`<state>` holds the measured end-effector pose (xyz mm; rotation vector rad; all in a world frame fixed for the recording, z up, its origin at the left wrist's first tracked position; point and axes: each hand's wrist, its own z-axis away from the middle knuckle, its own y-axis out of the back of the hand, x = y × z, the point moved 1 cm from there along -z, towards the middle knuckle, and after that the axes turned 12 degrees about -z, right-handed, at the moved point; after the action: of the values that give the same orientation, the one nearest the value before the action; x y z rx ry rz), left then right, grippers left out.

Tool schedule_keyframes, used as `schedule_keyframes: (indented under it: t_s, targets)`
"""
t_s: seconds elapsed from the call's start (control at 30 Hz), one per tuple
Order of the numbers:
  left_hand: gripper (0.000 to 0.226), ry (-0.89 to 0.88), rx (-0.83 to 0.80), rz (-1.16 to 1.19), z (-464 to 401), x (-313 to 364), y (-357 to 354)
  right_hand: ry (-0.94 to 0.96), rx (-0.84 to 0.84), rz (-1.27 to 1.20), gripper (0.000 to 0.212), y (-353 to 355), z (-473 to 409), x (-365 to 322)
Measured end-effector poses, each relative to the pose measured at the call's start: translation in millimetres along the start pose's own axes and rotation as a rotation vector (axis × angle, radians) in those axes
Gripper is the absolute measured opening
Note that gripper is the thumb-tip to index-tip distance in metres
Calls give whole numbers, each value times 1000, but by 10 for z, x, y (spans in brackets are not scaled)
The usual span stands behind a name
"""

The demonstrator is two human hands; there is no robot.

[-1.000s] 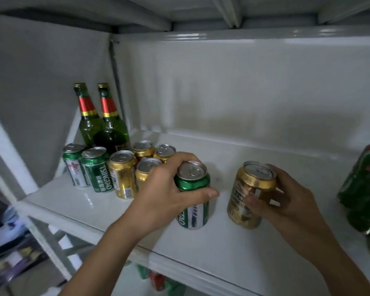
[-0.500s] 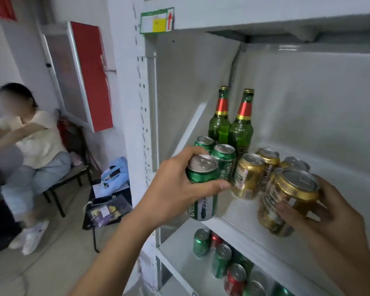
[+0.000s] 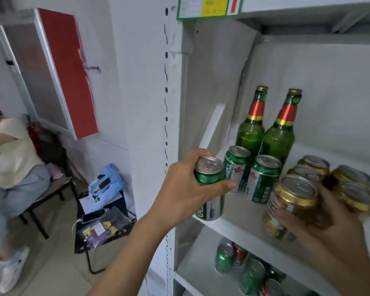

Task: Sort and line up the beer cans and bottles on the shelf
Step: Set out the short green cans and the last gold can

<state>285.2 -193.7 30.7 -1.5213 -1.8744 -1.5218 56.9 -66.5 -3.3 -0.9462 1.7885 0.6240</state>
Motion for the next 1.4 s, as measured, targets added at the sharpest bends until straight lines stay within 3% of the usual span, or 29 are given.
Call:
schedule_keyframes:
  t_s: [0.13, 0.23, 0.43, 0.6, 0.97, 1.23, 1.4]
  targets:
    - [57, -46, -52, 21, -267, -99, -177, 47, 134, 28, 95, 8, -20, 65]
    - [55, -66, -83, 39, -425, -147, -282, 20, 228, 90, 75, -3, -17, 95]
    - [60, -128, -114, 77, -648, -239, -405, -12, 362, 135, 90, -141, 75, 146]
    - [56, -149, -128, 167, -747, -411, -487, 24, 458, 174, 70, -403, 119, 176]
    - [65, -227, -99, 157, -816, -616, -607, 48, 570, 364, 69, -470, 149, 179]
    - [64, -197, -10, 213, -695, -597, -780, 92, 521, 475, 76, -447, 155, 255]
    - [65, -145, -13, 267, -637, -589, -880, 109, 507, 491, 69, -395, 164, 318]
